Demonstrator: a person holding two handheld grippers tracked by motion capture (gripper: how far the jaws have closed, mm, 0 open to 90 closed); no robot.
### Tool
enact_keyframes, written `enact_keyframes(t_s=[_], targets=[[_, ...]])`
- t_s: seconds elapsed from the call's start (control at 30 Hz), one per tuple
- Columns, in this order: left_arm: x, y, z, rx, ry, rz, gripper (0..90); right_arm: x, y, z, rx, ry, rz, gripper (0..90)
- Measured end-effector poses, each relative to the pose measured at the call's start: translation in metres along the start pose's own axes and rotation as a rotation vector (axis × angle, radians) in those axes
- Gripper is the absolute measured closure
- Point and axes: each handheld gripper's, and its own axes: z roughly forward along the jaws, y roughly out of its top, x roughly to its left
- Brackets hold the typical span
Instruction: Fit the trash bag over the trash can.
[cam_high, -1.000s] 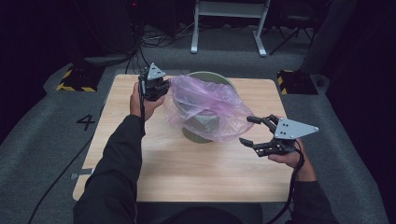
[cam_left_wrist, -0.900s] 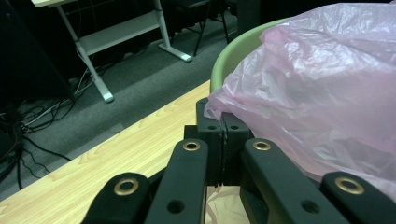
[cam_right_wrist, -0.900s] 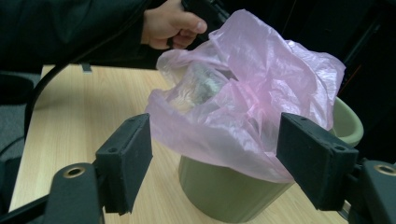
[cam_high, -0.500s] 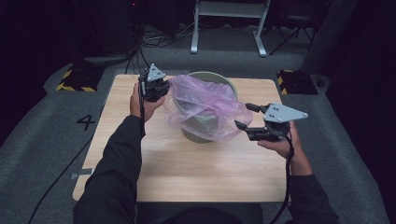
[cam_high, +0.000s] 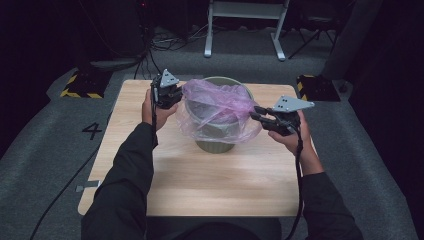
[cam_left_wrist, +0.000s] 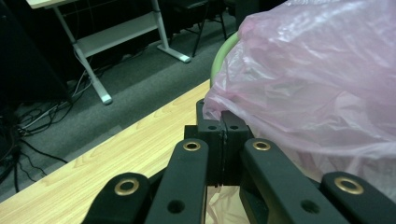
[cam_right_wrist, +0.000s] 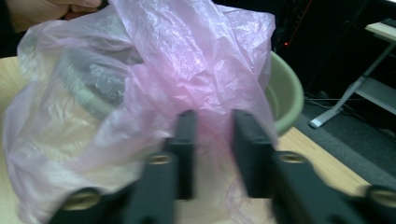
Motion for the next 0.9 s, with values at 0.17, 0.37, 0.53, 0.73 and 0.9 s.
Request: enact_keyframes(t_s=[0.17,0.37,0.53,0.73,0.9], targets=[[0.002,0.002,0.004,0.018,0.001,0.007,89.7,-0.013,-0.005,0.008,0.008,-0.062,0.054,88.4],[0.008,0.001,0.015,0.032,-0.008,-0.015,89.7,-0.036,-0.013,0.027,0.004,-0.098,0.173,89.9],[0.011,-0.003,0.025,0.053,-0.028,-0.026,89.8,-0.051,-0.019,0.045,0.007,-0.103,0.253,90.0],[0.009,-0.009,0.031,0.049,-0.068,-0.055,89.8,-0.059,-0.028,0.059,0.01,-0.08,0.316,90.0],[0.007,-0.016,0.03,0.023,-0.133,-0.093,89.9,-0.052,-0.032,0.063,0.029,-0.048,0.298,90.0]])
